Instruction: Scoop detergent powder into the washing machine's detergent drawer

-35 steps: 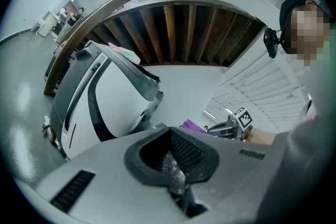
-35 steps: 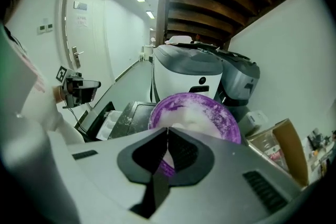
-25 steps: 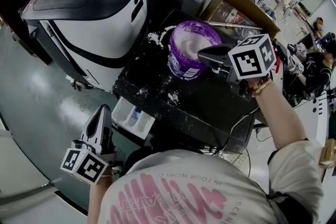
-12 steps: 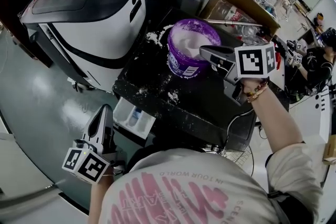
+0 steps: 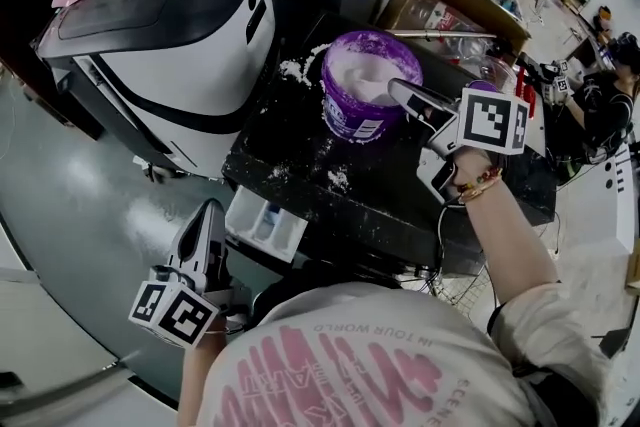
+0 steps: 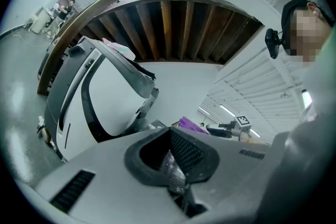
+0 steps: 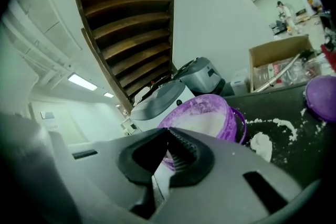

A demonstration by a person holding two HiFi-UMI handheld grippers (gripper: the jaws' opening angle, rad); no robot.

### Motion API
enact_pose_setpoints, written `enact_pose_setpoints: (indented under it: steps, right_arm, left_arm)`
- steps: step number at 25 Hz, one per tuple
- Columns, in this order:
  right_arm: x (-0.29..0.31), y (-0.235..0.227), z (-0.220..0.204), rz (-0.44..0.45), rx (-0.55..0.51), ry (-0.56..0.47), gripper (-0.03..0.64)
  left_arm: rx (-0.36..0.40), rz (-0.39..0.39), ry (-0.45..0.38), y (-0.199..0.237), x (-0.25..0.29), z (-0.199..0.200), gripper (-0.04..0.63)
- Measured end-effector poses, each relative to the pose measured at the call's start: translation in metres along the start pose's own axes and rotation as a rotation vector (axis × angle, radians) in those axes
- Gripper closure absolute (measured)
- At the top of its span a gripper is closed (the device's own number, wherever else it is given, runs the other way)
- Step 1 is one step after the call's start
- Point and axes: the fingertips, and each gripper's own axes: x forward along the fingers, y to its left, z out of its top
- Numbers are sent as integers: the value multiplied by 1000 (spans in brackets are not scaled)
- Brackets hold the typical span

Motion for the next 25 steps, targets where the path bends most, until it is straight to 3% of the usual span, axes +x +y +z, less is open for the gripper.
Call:
enact_pose_setpoints:
  steps: [15,25]
  right_arm:
    - [-23,9,7,-118,305,-394,616]
    - [-49,51,4,-108,318,-502,615]
  left_arm:
    - [9,-139,99,28,5,38,594]
    - [15,-220,132,30,-6,47,594]
